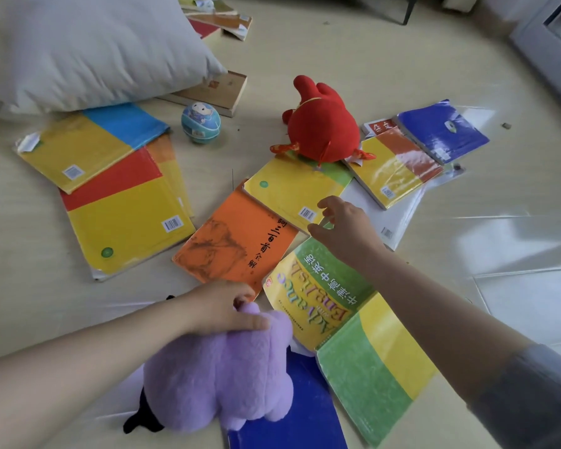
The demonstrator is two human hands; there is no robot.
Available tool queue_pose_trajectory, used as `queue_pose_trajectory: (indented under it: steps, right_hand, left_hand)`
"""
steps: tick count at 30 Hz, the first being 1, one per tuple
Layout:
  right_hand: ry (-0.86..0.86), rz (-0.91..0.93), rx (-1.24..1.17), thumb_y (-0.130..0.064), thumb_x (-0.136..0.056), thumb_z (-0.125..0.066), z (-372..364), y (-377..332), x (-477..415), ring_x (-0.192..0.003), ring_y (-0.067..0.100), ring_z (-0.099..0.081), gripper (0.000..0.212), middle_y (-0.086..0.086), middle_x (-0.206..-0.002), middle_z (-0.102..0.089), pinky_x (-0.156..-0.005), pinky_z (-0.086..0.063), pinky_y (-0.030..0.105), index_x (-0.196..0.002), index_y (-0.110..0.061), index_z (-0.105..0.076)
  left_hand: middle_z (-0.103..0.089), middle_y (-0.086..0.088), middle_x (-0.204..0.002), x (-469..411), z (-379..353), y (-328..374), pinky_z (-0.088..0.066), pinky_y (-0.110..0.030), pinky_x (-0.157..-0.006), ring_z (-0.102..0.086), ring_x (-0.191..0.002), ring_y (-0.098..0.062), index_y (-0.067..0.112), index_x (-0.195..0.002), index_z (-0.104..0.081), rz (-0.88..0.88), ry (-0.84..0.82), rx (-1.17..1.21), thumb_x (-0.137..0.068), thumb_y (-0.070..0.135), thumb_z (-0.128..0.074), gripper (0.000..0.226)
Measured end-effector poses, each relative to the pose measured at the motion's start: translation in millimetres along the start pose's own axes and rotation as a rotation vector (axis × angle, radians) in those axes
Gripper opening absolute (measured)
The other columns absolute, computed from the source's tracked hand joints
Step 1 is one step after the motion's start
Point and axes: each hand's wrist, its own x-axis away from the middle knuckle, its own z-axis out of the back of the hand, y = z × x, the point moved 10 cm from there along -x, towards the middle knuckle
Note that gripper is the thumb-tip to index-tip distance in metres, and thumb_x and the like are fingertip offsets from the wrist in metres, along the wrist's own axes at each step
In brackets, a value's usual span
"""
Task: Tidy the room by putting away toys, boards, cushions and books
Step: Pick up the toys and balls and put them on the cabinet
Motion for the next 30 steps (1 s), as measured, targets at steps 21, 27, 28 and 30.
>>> queue_pose_trajectory:
  steps: [21, 27, 28, 30]
  right_hand:
    - [0.033, -0.044, 0.004, -0.031, -0.089, -0.064, 13, 19, 13, -0.11, 0.023, -0.058, 0.05, 0.006, -0.126, -0.058, -0.085, -0.049, 0.034, -0.134, -0.015, -0.049]
    - [0.031, -0.019, -0.013, -0.031, -0.089, -0.064, 11, 14, 16, -0.107, 0.023, -0.058, 0.048, 0.007, -0.125, -0.059, -0.085, -0.05, 0.034, -0.132, -0.015, -0.049]
    - [0.04, -0.022, -0.021, -0.03, -0.089, -0.064, 14, 15, 15, -0.107, 0.023, -0.058, 0.048, 0.007, -0.124, -0.059, -0.084, -0.049, 0.033, -0.132, -0.015, -0.049]
    - [0.059, -0.038, -0.044, -0.029, -0.089, -0.064, 19, 16, 12, -0.105, 0.023, -0.058, 0.047, 0.007, -0.122, -0.06, -0.08, -0.047, 0.031, -0.132, -0.014, -0.05]
  left_hand:
    - [-0.065, 0.01, -0.079, 11, -10, 3, -0.045, -0.013, -0.063, -0.058, -0.074, -0.006, 0.019, -0.092, -0.074, 0.157, -0.302, 0.025, -0.083, 0.013, -0.064, 0.016]
    - [-0.07, -0.011, -0.089, 24, 16, 14, -0.046, -0.027, -0.071, -0.06, -0.079, -0.016, 0.021, -0.076, -0.076, 0.09, -0.228, 0.261, -0.063, 0.013, -0.076, 0.015]
    - [-0.07, -0.01, -0.087, 26, 30, 22, -0.047, -0.029, -0.073, -0.061, -0.079, -0.017, 0.02, -0.076, -0.076, 0.058, -0.188, 0.302, -0.059, 0.014, -0.075, 0.018]
    - [-0.07, -0.004, -0.079, 30, 62, 41, -0.049, -0.025, -0.069, -0.062, -0.074, -0.013, 0.016, -0.077, -0.075, -0.009, -0.108, 0.354, -0.06, 0.009, -0.075, 0.019]
